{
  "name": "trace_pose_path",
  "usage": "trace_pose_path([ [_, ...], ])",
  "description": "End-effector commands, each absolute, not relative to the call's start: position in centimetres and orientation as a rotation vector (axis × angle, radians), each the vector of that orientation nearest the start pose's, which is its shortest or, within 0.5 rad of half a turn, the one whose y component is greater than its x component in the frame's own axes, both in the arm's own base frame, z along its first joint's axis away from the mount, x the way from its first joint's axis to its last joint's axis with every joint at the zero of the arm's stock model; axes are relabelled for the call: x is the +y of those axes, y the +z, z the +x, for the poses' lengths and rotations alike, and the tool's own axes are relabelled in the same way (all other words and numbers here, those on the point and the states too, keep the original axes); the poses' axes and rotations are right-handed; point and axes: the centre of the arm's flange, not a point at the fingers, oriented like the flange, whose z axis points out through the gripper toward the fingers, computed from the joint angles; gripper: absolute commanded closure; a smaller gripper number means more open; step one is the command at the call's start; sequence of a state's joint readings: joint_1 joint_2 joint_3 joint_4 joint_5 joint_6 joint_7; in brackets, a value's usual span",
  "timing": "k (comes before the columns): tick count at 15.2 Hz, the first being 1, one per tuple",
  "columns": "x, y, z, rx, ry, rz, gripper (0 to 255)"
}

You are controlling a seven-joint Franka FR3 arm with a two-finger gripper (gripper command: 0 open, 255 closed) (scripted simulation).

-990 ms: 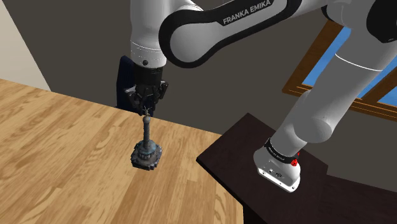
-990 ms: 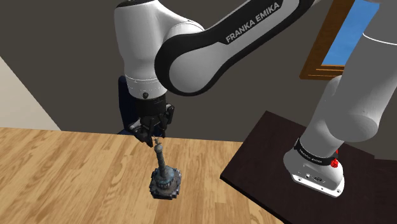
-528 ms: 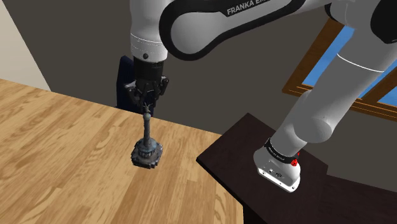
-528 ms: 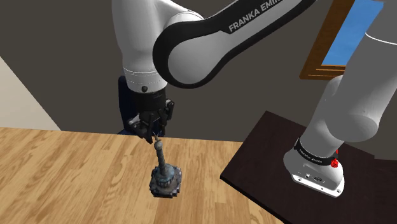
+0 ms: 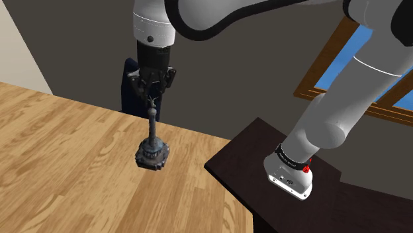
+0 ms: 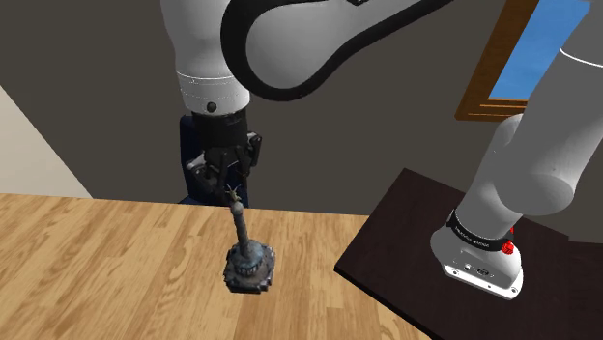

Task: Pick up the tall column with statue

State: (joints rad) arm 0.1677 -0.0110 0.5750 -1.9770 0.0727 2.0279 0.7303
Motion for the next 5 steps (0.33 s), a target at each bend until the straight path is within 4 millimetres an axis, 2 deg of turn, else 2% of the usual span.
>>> trace_pose_path([
  [1,38.3,48.8,40.8,0.027,-0.007,-3.056,255],
  [3,38.3,49.8,40.8,0.027,-0.007,-3.056,255],
  [5,38.3,49.9,40.8,0.027,-0.007,-3.056,255],
])
